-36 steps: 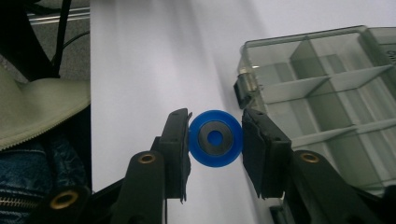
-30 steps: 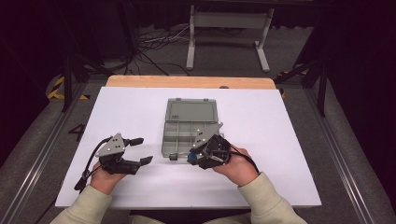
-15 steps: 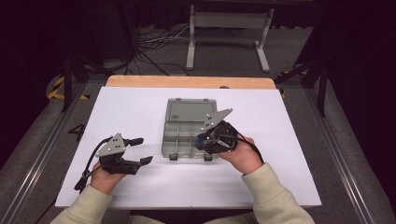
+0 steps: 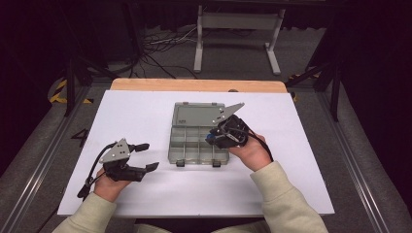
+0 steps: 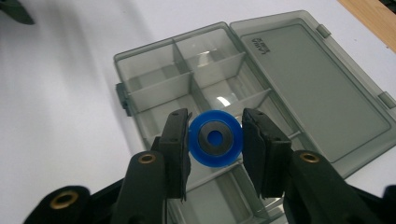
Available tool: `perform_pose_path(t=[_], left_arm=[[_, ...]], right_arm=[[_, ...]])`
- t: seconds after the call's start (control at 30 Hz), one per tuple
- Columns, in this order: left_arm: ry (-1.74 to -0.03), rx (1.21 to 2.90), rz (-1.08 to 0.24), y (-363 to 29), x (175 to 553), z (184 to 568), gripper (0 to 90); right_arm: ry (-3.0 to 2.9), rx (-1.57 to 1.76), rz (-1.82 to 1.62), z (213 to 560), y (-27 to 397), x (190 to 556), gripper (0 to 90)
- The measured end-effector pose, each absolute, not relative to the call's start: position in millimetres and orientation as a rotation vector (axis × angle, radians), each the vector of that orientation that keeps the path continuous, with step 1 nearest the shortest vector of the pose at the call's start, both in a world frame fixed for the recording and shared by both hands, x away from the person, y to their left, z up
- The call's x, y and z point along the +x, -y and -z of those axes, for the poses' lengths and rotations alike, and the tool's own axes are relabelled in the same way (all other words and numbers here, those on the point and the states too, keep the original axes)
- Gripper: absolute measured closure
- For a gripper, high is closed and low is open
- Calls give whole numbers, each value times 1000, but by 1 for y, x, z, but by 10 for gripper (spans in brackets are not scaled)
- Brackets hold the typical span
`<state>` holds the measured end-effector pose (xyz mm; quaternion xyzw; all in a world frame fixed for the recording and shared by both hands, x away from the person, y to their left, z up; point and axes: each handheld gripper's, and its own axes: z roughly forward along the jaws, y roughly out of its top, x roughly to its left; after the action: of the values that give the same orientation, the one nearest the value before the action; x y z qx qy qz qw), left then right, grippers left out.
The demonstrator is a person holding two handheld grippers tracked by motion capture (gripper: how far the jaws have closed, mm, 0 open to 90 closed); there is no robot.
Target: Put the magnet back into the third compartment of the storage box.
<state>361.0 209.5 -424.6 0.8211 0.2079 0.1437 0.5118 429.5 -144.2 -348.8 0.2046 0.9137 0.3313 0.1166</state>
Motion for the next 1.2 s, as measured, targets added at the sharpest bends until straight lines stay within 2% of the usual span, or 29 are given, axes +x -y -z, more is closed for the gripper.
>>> perform_pose_path(t=[0.5, 1.2], left_arm=[[-501, 1978, -338, -209, 362, 425, 251], [-497, 1979, -343, -210, 362, 425, 251]], right_arm=[[-2655, 728, -934, 365, 147, 458, 629], [-2693, 748, -872, 392, 133, 477, 627]])
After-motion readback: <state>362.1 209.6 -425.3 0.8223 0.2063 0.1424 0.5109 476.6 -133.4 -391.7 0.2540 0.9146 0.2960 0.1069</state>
